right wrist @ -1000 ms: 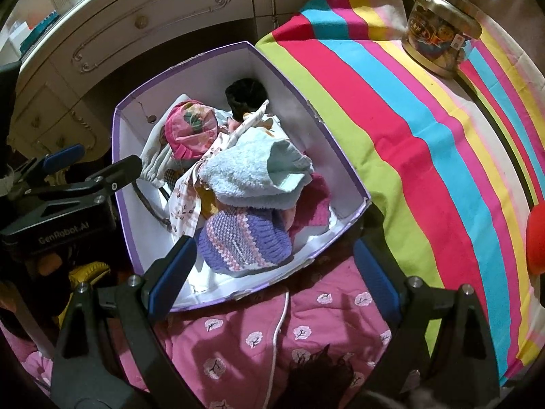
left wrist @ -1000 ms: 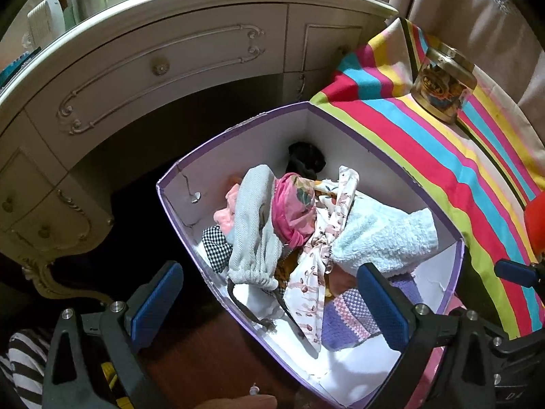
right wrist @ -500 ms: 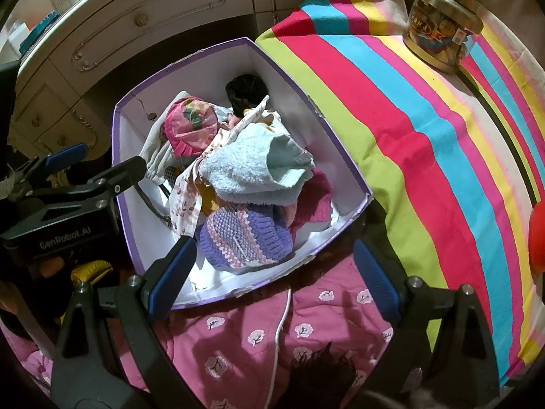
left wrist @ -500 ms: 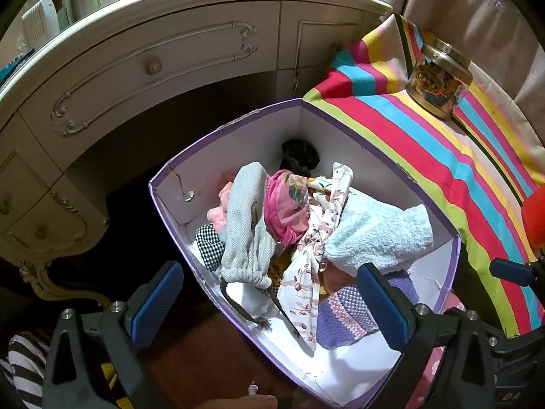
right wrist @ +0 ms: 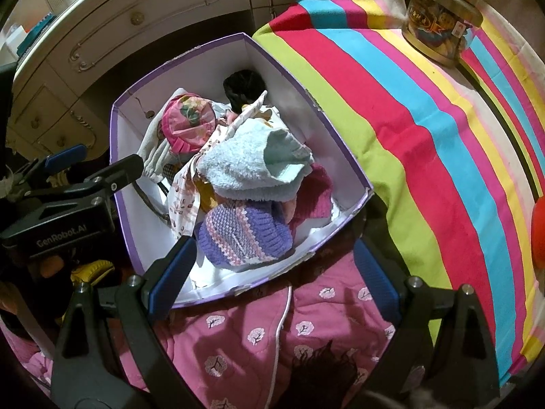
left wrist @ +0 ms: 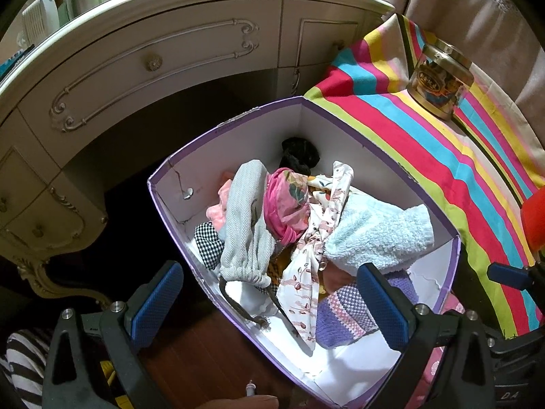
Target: Organize soft objects
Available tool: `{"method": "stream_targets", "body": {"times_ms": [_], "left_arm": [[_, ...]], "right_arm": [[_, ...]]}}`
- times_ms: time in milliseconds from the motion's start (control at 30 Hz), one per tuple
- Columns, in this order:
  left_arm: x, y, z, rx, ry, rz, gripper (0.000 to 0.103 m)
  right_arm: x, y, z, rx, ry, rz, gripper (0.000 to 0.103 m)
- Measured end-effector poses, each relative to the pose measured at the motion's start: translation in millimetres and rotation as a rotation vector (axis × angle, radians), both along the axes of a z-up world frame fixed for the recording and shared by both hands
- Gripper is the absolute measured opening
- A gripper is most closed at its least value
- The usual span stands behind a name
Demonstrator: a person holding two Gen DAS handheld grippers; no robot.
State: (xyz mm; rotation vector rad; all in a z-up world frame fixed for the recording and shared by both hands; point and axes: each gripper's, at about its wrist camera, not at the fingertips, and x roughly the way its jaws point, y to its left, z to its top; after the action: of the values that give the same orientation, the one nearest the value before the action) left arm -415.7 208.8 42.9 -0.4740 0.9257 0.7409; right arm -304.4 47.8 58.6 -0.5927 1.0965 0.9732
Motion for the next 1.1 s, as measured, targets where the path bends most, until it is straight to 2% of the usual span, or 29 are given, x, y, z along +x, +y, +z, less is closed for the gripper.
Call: {"method": "stream_targets", "body": {"times_ms": [1100], "left_arm": [[-0.1, -0.9, -5.3, -0.014, 0.008, 0.007, 0.103]], "right_arm": [[-3.6, 0.3, -6.7, -0.012, 0.019, -0.004, 0.095]]}}
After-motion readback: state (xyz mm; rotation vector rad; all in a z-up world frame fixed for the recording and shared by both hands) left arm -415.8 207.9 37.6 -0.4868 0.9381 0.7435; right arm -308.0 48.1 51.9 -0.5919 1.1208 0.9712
